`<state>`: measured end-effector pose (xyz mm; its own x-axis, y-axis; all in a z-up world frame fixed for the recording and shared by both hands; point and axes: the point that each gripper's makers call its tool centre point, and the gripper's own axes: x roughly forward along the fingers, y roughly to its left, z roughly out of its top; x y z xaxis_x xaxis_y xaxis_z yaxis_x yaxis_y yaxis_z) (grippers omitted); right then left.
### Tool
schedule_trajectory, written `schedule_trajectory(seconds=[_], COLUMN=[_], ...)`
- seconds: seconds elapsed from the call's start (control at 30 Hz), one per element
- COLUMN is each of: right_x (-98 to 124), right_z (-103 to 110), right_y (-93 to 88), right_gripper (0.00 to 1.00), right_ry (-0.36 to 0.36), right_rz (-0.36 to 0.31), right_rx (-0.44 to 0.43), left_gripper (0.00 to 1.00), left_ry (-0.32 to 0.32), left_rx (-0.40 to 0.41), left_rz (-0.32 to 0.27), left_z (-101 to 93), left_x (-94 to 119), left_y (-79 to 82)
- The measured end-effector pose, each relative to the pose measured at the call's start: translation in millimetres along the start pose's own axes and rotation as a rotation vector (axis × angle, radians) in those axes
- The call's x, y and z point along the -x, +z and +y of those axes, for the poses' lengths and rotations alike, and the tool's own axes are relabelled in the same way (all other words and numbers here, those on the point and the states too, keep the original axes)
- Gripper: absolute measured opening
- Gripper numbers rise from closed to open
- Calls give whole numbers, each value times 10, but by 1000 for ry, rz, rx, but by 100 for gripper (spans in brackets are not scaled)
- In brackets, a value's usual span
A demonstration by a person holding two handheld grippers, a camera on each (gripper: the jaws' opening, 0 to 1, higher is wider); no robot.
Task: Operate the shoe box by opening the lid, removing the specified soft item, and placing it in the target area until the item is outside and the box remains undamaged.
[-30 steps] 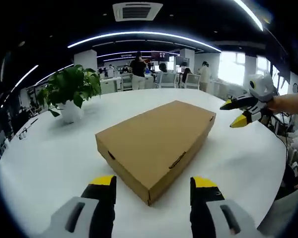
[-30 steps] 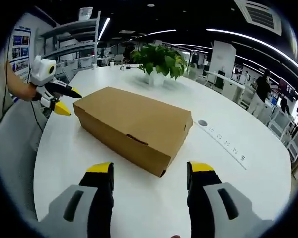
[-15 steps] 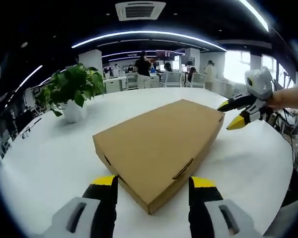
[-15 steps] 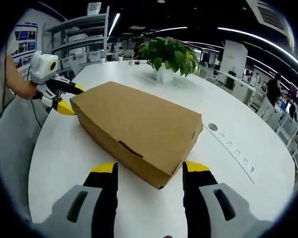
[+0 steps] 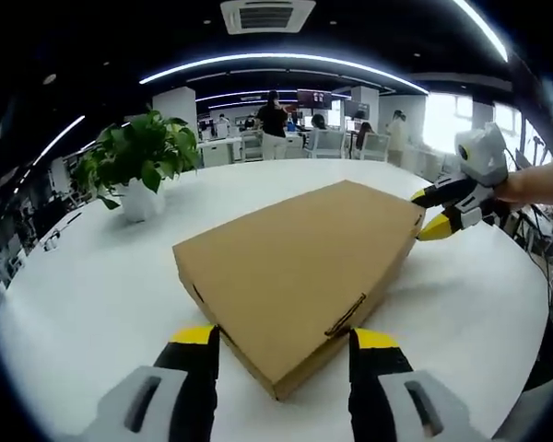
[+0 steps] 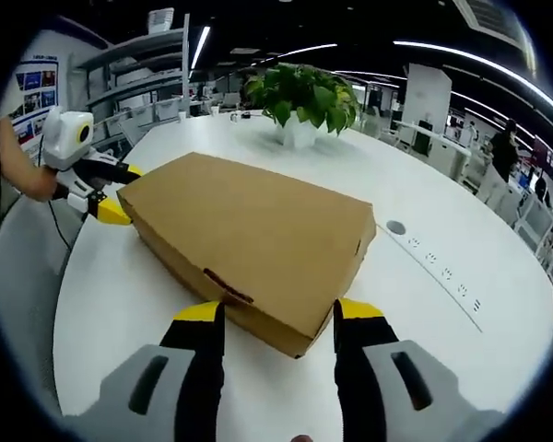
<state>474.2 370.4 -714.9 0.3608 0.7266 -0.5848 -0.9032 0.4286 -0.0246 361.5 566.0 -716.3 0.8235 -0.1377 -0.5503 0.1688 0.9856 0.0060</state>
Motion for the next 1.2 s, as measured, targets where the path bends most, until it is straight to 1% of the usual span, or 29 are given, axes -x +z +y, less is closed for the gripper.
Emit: schedule_trajectory(seconds=[0.23, 0.4, 0.87, 1.2], right_x=[9, 24, 71, 114], right_z=[27, 99, 370, 570], right_y=[-12, -18, -42, -64], right_gripper=[42, 42, 42, 42], right_ry=[-5, -15, -71, -121], right_rz=[9, 11, 25, 25], right_rx=[-16, -31, -87, -124], left_gripper=[55, 54, 52, 51], left_ry=[-9, -13, -54, -99], left_rx=[0, -1, -23, -47], left_rz=[13, 20, 39, 54], left_z=[20, 35, 155, 238], left_x=[18, 40, 155, 228], left_y=[-7, -17, -98, -153])
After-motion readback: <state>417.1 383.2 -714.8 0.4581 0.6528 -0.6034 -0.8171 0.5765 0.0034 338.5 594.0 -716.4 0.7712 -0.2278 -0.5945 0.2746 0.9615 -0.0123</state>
